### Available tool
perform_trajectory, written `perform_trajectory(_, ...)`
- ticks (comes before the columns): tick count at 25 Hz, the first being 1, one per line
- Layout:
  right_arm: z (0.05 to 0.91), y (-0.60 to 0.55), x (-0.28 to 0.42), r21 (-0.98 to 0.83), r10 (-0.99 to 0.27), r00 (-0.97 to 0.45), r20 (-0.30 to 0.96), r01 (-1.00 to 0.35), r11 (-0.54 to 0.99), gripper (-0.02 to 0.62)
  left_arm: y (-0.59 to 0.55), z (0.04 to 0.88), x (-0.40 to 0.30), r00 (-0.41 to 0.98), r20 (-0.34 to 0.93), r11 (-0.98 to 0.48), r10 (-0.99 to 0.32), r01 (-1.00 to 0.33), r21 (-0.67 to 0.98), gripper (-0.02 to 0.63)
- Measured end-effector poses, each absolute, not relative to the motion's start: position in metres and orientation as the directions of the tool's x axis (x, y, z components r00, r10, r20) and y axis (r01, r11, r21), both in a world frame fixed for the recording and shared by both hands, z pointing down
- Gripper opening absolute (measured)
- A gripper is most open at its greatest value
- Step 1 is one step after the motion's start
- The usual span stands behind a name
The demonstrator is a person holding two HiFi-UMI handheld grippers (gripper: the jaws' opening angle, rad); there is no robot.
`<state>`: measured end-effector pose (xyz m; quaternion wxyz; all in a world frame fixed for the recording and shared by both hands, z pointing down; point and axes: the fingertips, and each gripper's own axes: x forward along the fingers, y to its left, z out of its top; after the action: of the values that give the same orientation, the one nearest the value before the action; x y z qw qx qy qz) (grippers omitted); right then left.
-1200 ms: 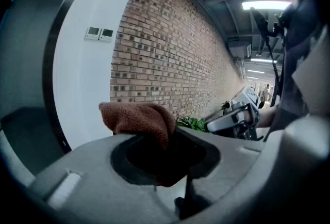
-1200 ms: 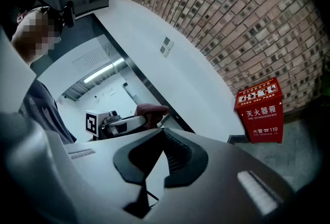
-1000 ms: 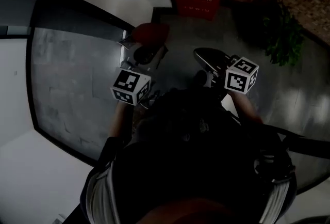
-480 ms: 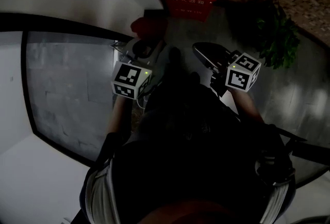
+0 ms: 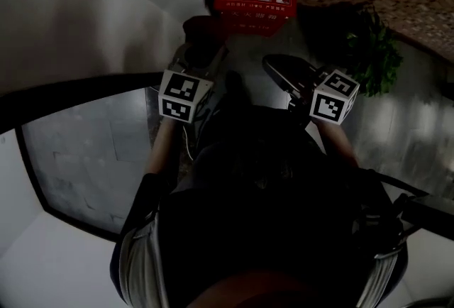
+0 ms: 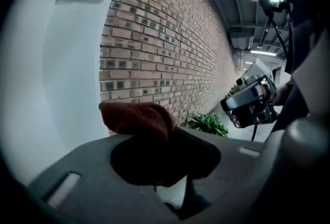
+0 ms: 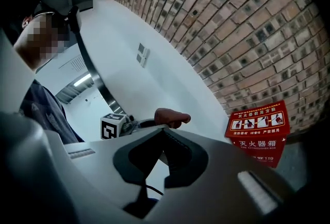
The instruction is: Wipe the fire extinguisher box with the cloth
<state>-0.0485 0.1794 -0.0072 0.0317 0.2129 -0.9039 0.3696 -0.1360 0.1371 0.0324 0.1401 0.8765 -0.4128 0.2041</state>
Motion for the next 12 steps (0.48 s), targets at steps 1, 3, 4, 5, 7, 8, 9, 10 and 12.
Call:
perform_trajectory(1, -0.006, 0.172, -0.056, -0.655, -0.364, -0.906, 0.218, -0.412, 0.634, 0.0, 0.126, 0.037, -0.141, 0.581, 0.478, -0.63, -0.658, -0.773, 0.073, 0.1)
perform_trajectory(3, -0.002, 0.159, -0.067, -0.652, -0.365, -0.903, 0.227, -0.419, 0.632, 0.0, 0.103, 0.045, -0.15, 0.582, 0.491, -0.645, -0.648, -0.762, 0.051, 0.1)
perform_trajectory(4, 0.0, 0.153, -0.071, -0.651, -0.364, -0.902, 0.231, -0.422, 0.631, 0.0, 0.093, 0.049, -0.153, 0.579, 0.498, -0.65, -0.646, -0.759, 0.039, 0.1)
perform_trajectory(5, 0.002, 0.147, -0.074, -0.65, -0.365, -0.901, 0.234, -0.424, 0.63, 0.0, 0.085, 0.053, -0.155, 0.576, 0.505, -0.654, -0.642, -0.756, 0.03, 0.1)
perform_trajectory(7, 0.004, 0.136, -0.078, -0.652, -0.372, -0.898, 0.235, -0.43, 0.625, 0.0, 0.071, 0.065, -0.158, 0.572, 0.527, -0.661, -0.629, -0.75, 0.025, 0.1)
perform_trajectory(8, 0.005, 0.131, -0.079, -0.655, -0.379, -0.896, 0.232, -0.432, 0.62, 0.0, 0.066, 0.071, -0.159, 0.57, 0.54, -0.665, -0.619, -0.746, 0.024, 0.1)
perform_trajectory(9, 0.006, 0.126, -0.078, -0.658, -0.386, -0.894, 0.226, -0.432, 0.617, 0.0, 0.061, 0.077, -0.158, 0.566, 0.555, -0.67, -0.61, -0.742, 0.021, 0.1)
perform_trajectory(10, 0.007, 0.121, -0.076, -0.661, -0.391, -0.893, 0.223, -0.434, 0.613, 0.0, 0.055, 0.082, -0.155, 0.564, 0.566, -0.674, -0.601, -0.738, 0.019, 0.1)
perform_trajectory(12, 0.012, 0.113, -0.069, -0.669, -0.395, -0.889, 0.232, -0.44, 0.599, 0.0, 0.043, 0.088, -0.145, 0.574, 0.572, -0.68, -0.586, -0.732, 0.038, 0.1)
